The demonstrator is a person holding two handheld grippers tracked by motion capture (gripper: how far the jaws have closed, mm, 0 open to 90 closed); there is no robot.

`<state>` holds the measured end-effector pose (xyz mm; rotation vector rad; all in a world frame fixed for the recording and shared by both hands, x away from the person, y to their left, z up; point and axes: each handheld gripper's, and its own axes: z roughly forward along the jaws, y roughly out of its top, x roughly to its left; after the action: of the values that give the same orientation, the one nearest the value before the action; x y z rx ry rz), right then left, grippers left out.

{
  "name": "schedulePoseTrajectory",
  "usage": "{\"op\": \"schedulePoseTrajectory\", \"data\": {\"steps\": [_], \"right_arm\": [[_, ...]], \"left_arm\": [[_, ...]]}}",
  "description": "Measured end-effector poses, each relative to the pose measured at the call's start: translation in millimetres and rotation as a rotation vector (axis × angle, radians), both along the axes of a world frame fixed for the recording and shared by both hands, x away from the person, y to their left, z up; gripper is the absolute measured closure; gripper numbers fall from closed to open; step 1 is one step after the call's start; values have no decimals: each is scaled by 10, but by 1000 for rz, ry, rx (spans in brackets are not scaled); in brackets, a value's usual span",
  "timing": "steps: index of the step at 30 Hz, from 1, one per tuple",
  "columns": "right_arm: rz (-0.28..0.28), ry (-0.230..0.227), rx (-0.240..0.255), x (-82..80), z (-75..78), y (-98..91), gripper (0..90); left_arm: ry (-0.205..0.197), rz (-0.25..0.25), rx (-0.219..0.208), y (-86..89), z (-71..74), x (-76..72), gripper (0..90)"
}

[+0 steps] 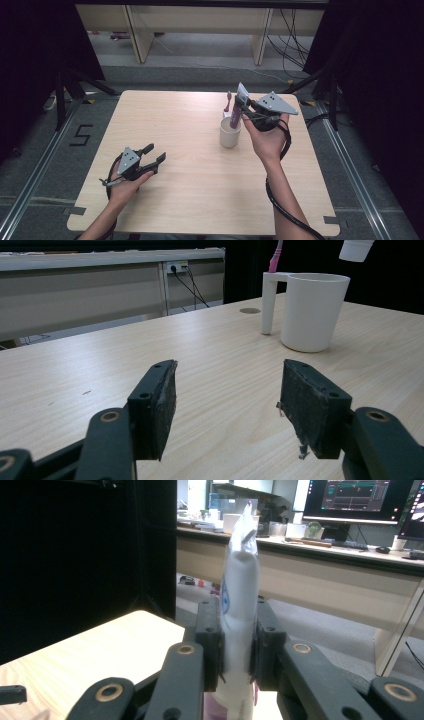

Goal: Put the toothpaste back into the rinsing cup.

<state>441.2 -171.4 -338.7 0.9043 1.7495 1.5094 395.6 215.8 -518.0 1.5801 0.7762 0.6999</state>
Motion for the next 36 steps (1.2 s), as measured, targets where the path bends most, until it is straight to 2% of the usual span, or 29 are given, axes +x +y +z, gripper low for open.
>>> {"op": "schedulePoseTrajectory", "data": {"steps": [5, 7, 8, 10, 14, 15, 16, 17, 18, 20, 22, 26, 29, 32, 34, 36], "right_arm": [[-4, -21, -17, 59, 22, 17, 780], [-6, -6, 1, 68, 24, 39, 780], [-8, -22, -1, 85, 22, 46, 780], [-16, -30, -9, 102, 27, 57, 780], [-7, -10, 2, 118, 31, 87, 780], [-8, -30, -14, 134, 36, 84, 780], [-10, -35, -12, 141, 37, 86, 780], [-13, -32, -18, 147, 39, 87, 780], [-12, -18, -3, 144, 35, 99, 780], [-20, -35, -11, 169, 35, 99, 780], [-17, -18, -6, 180, 32, 108, 780], [-23, -28, -12, 220, 19, 112, 780], [-31, -13, 3, 232, 2, 126, 780], [-30, -29, -16, 263, -7, 111, 780], [-35, -12, -13, 269, -18, 114, 780], [-34, -14, -14, 286, -32, 112, 780]], "left_arm": [[-3, 3, 6, 7, -16, 3, 393], [-26, -9, 3, -1, -34, 22, 393], [-8, 2, 12, 0, -30, 3, 393], [-8, 0, 10, -7, -32, 3, 393], [-7, -4, 13, -16, -39, 4, 393], [-30, -18, 8, -18, -47, 27, 393], [-26, -14, 10, -19, -49, 23, 393], [-5, -5, 12, -21, -48, 2, 393], [-2, -4, 10, -25, -52, -1, 393], [-4, -6, 9, -28, -53, -2, 393], [-7, -5, 11, -29, -52, -3, 393], [-11, -5, 13, -34, -53, -5, 390], [-10, -7, 13, -35, -53, -5, 390], [-11, -6, 14, -34, -52, -5, 390], [-12, -8, 13, -35, -53, -5, 390], [-12, -7, 17, -37, -52, -6, 389]]}}
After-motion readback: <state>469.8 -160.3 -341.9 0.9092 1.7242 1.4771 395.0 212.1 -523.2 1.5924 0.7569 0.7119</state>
